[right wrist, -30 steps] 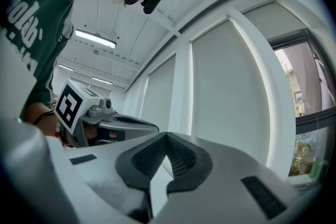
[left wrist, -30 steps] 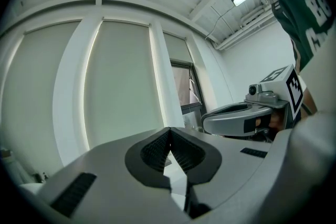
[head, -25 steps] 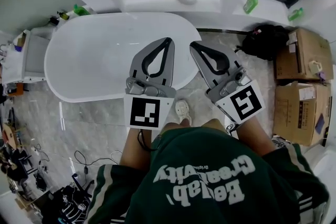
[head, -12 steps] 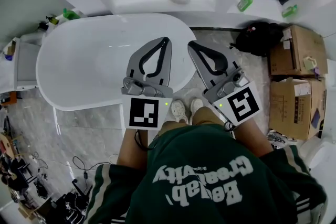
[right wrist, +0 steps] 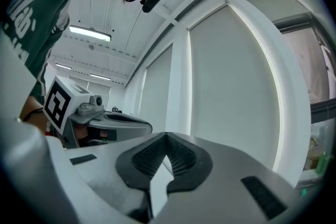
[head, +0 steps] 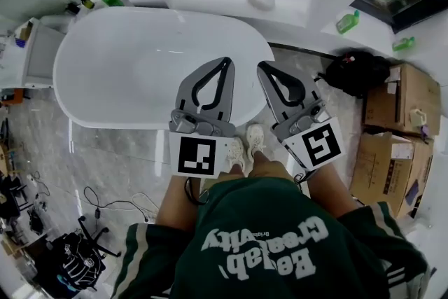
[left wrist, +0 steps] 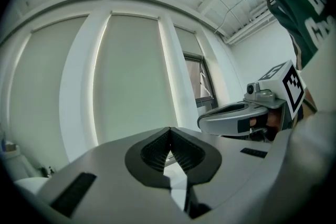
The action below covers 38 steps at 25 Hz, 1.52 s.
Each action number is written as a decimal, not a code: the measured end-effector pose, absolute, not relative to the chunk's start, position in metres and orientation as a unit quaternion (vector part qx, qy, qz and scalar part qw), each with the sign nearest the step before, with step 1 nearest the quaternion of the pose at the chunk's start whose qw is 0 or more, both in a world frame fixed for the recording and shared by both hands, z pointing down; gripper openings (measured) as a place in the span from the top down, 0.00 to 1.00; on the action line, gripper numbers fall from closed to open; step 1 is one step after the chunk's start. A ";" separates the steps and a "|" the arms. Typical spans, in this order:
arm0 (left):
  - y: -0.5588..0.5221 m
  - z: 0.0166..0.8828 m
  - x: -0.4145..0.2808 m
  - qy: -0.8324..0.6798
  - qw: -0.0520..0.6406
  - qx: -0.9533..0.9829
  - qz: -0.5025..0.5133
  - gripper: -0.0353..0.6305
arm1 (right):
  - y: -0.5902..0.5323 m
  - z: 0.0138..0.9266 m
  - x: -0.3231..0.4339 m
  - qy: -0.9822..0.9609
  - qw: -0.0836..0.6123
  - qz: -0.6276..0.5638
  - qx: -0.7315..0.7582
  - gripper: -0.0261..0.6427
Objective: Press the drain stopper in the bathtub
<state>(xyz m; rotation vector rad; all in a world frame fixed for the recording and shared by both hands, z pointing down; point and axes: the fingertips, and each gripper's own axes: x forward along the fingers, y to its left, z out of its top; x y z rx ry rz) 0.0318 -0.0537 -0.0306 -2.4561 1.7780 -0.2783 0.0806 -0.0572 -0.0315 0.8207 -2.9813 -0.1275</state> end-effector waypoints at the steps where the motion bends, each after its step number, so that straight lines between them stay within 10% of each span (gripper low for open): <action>1: -0.055 -0.028 0.028 0.593 0.043 -0.799 -0.091 0.94 | -0.060 -0.030 0.077 -0.965 0.019 -0.038 0.258 0.94; 38: -0.078 0.271 -0.150 0.658 -0.064 -0.741 -0.116 0.94 | -0.094 0.323 -0.082 -0.965 0.223 0.038 0.131 0.94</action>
